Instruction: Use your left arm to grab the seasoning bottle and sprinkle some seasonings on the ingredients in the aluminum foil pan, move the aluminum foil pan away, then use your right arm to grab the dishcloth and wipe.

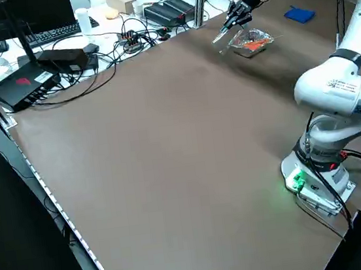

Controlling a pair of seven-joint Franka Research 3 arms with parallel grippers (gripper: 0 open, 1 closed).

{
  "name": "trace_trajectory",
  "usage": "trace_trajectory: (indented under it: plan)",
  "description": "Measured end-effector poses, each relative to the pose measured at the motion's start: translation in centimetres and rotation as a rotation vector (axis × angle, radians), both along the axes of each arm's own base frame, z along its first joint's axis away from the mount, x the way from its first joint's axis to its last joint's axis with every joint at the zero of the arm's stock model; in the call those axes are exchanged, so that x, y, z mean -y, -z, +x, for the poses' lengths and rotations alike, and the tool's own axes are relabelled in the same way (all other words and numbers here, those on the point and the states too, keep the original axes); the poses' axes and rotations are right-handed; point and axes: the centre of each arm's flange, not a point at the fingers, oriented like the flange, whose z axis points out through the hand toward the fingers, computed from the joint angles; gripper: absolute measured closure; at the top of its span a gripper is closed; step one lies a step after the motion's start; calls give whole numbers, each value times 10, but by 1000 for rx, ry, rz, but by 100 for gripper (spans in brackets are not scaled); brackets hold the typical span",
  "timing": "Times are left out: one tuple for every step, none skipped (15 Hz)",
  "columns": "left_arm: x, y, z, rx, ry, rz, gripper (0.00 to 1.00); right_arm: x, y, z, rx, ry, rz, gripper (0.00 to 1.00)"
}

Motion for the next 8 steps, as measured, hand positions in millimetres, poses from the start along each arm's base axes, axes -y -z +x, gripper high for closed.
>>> trace_trajectory:
  plan:
    - [1,1,-1,3,2,8,77,0,0,0,0,0,0,0]
    - [1,0,-1,8,2,14,77,0,0,0,0,0,0,0]
    - [1,0,-1,11,2,18,77,0,0,0,0,0,0,0]
    - [1,-1,-1,13,0,19,77,0,0,0,0,0,0,0]
    - [0,-1,-1,13,-1,20,77,0,0,0,0,0,0,0]
    - [-1,-2,-1,12,-5,23,77,0,0,0,0,0,0,0]
    - [-2,-2,-1,9,-13,29,77,0,0,0,0,0,0,0]
    - [-3,-4,-2,6,-18,33,77,0,0,0,0,0,0,0]
